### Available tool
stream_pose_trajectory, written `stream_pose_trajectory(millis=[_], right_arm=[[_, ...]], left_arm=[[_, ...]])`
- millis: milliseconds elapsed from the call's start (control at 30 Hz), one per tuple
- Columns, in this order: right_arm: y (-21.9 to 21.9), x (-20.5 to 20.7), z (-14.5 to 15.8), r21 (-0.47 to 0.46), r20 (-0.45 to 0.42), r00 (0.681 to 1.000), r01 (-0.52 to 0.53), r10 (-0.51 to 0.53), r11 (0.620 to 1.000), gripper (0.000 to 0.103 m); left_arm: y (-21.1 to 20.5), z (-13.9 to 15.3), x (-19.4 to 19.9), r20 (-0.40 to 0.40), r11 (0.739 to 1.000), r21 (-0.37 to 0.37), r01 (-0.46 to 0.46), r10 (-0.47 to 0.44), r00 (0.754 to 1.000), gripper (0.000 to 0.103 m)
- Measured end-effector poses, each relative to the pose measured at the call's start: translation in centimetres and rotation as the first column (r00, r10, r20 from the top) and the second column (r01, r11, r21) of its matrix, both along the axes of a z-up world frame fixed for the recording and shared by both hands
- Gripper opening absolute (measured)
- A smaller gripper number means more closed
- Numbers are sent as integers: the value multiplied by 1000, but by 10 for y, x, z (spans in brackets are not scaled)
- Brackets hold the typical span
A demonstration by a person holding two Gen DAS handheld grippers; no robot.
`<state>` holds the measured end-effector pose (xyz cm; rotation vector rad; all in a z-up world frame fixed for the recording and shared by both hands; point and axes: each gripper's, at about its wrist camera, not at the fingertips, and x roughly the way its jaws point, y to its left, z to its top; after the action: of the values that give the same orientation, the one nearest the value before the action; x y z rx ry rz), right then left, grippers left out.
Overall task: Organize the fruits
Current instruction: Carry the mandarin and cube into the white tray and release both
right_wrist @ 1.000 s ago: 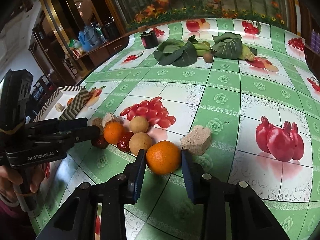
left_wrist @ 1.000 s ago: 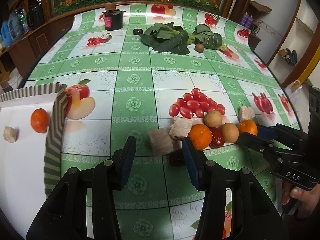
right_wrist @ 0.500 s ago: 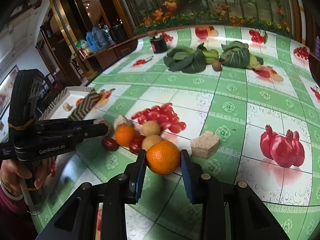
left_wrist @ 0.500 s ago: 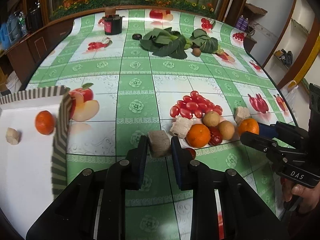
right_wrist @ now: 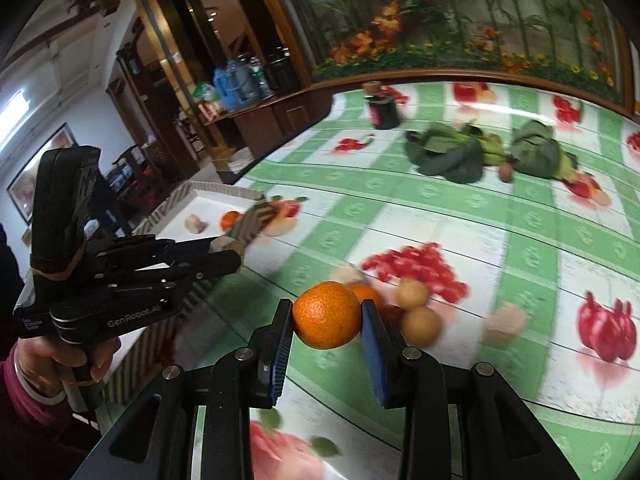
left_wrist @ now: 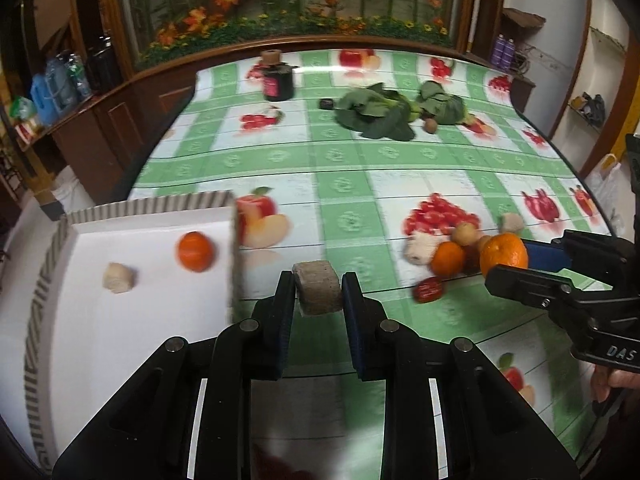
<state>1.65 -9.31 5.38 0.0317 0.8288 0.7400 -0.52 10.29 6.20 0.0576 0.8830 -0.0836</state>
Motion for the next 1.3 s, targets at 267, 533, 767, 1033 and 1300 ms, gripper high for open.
stream_pose_trajectory(millis=[267,533,767,1033,1300], right_arm=[[51,4,5,20,-6,996,-89,89,996,33],[99,9,7,6,-4,987,-163,163,987,33],[131,12,5,-8,-11,976,-218,218,976,33],[167,16,-3,-31,-29,961,-277,276,960,33],[200,22,-17,-88,-43,945,-328,325,941,33]], left_arm=[[41,-2,-5,1,996,16,-83,83,997,23],[74,-7,-8,-3,988,32,-152,153,988,23],[102,-11,-10,-7,977,27,-211,212,977,23],[125,-9,-16,1,969,8,-247,247,969,23],[142,-15,-23,-25,963,4,-268,268,963,23]])
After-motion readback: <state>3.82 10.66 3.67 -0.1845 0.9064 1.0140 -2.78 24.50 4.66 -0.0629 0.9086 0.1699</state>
